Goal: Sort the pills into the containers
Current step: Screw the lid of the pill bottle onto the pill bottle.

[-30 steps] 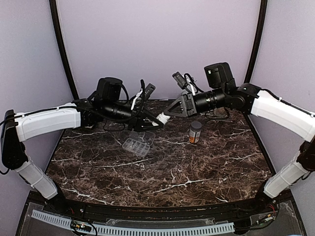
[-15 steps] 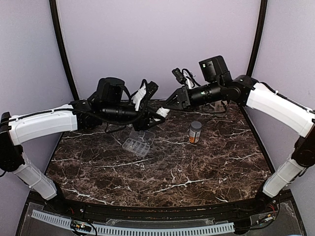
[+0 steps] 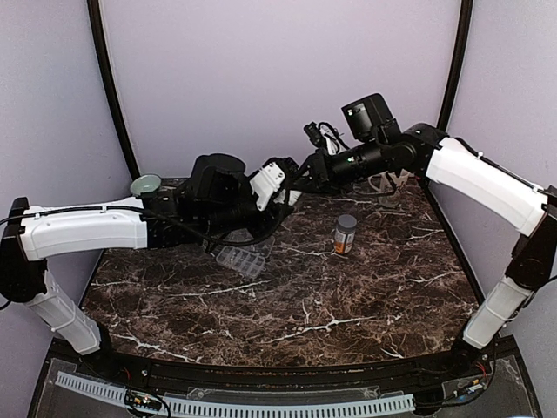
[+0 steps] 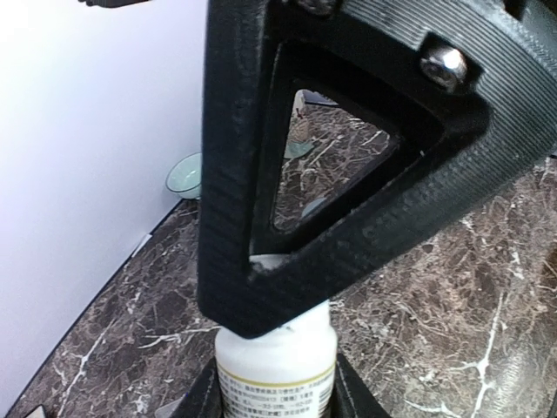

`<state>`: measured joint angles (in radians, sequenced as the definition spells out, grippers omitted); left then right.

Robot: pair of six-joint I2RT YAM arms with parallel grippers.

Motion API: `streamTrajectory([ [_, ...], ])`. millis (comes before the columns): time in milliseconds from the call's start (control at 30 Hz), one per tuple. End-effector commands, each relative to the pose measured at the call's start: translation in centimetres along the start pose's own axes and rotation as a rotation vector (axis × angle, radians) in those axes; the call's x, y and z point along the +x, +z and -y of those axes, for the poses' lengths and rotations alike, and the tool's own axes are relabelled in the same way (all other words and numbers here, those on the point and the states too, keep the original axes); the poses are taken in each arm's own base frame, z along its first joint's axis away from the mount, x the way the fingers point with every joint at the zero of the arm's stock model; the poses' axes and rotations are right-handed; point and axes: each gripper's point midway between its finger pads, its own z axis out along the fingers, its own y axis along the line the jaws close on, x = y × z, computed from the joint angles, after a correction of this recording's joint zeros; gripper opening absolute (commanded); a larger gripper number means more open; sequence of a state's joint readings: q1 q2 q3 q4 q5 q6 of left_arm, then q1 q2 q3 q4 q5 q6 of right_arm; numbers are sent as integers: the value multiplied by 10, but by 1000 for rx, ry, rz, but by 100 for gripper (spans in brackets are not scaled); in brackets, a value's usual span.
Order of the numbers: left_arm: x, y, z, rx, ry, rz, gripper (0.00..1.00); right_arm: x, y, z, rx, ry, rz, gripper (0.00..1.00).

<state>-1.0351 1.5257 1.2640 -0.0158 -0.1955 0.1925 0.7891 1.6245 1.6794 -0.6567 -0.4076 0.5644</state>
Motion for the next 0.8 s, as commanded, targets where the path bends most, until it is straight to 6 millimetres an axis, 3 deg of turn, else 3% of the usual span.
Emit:
streamTrajectory([
  [0, -77, -9, 4, -130, 93, 243, 0, 13, 22, -19, -62, 11, -61, 0],
  [233, -89, -6, 5, -327, 166, 289, 0, 10, 31, -15, -56, 47, -60, 0],
  [400, -95, -10, 5, -329, 152, 308, 0, 4, 25, -17, -48, 40, -27, 0],
  [600, -92, -20, 11, -261, 124, 314, 0, -6, 10, -28, -74, 9, 30, 27],
  [767, -84, -31, 12, -177, 80, 282, 0, -9, -3, -30, -61, -23, 62, 39],
])
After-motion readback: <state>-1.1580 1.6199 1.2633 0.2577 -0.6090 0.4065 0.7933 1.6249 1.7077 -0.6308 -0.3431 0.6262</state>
